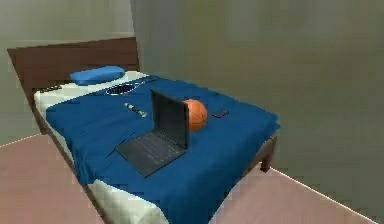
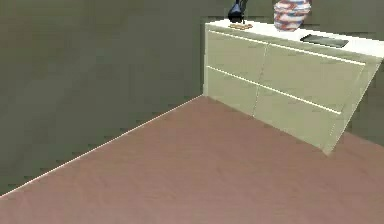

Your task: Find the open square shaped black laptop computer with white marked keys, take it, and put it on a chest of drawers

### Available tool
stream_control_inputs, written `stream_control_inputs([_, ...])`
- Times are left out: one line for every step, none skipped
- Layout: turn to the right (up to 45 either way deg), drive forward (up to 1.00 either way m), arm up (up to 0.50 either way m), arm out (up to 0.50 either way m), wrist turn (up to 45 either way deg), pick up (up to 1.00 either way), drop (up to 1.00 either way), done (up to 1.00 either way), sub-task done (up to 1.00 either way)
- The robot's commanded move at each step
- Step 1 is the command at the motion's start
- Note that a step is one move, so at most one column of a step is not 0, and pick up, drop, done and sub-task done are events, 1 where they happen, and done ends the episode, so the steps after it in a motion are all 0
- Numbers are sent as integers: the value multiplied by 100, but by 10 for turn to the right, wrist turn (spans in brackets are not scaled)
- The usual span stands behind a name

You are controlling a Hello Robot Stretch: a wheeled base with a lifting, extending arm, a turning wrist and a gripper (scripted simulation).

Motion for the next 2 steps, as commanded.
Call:
stream_control_inputs([-450, 0, 0, 0, 0, 0, 0, 0, 0])
stream_control_inputs([-450, 0, 0, 0, 0, 0, 0, 0, 0])
